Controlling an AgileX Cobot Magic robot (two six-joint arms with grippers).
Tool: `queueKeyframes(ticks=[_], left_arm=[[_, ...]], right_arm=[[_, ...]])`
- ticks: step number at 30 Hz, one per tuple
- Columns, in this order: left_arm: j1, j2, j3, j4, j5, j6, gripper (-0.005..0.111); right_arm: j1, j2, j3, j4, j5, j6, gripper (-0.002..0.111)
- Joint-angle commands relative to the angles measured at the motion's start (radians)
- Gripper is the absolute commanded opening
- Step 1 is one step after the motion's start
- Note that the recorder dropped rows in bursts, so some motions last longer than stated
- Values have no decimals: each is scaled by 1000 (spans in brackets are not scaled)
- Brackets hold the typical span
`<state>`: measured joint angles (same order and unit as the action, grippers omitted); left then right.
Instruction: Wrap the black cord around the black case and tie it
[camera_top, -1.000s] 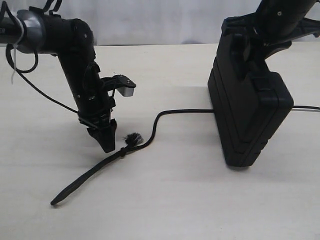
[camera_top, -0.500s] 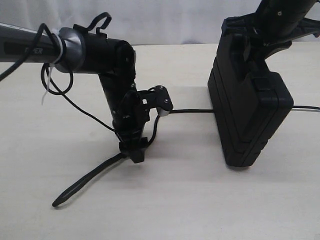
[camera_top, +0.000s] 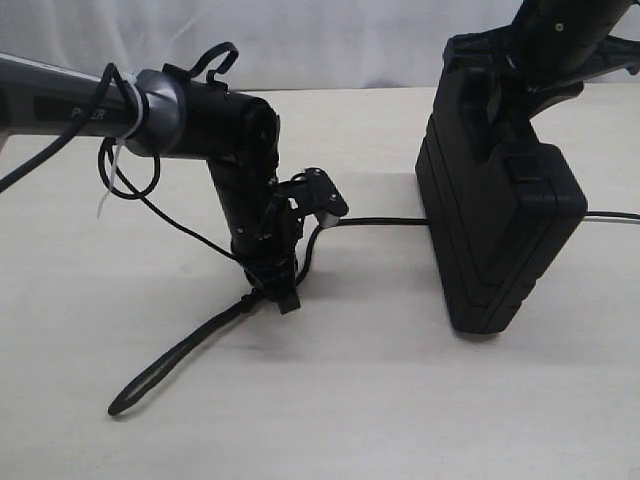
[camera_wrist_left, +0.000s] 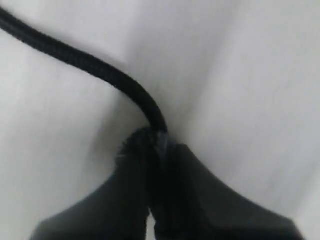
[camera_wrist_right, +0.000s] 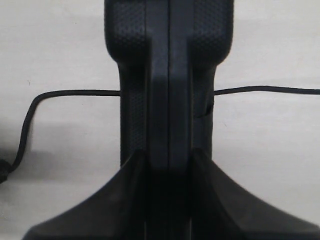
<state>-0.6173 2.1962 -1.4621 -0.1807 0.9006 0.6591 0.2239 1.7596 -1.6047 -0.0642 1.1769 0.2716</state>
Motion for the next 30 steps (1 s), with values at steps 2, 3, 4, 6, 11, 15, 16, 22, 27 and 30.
queueKeyframes(ticks=[2, 3, 4, 6, 11, 15, 16, 22, 27, 30], left_arm=[[33, 28, 7, -29, -158, -341, 0], [47, 28, 7, -48, -200, -423, 0], [62, 28, 7, -80, -239, -486, 0], [93, 28, 7, -200, -303, -554, 0], [163, 28, 7, -551, -362, -533, 8], [179, 28, 7, -574, -357, -504, 40], [179, 28, 7, -574, -352, -504, 51], [199, 25, -33, -572, -265, -334, 63], [222, -16, -121, -519, -89, -22, 63], [215, -45, -138, -484, 54, 303, 63]], right_arm=[[-1, -3, -6, -3, -3, -8, 4], [-1, -3, -6, -3, -3, -8, 4], [-1, -3, -6, -3, -3, -8, 4], [-1, -3, -6, -3, -3, -8, 4], [-1, -3, -6, -3, -3, -8, 4], [-1, -3, -6, -3, -3, -8, 4], [-1, -3, -6, -3, -3, -8, 4], [-1, -3, -6, -3, -3, -8, 4], [-1, -3, -6, -3, -3, -8, 4], [-1, -3, -6, -3, -3, -8, 4]])
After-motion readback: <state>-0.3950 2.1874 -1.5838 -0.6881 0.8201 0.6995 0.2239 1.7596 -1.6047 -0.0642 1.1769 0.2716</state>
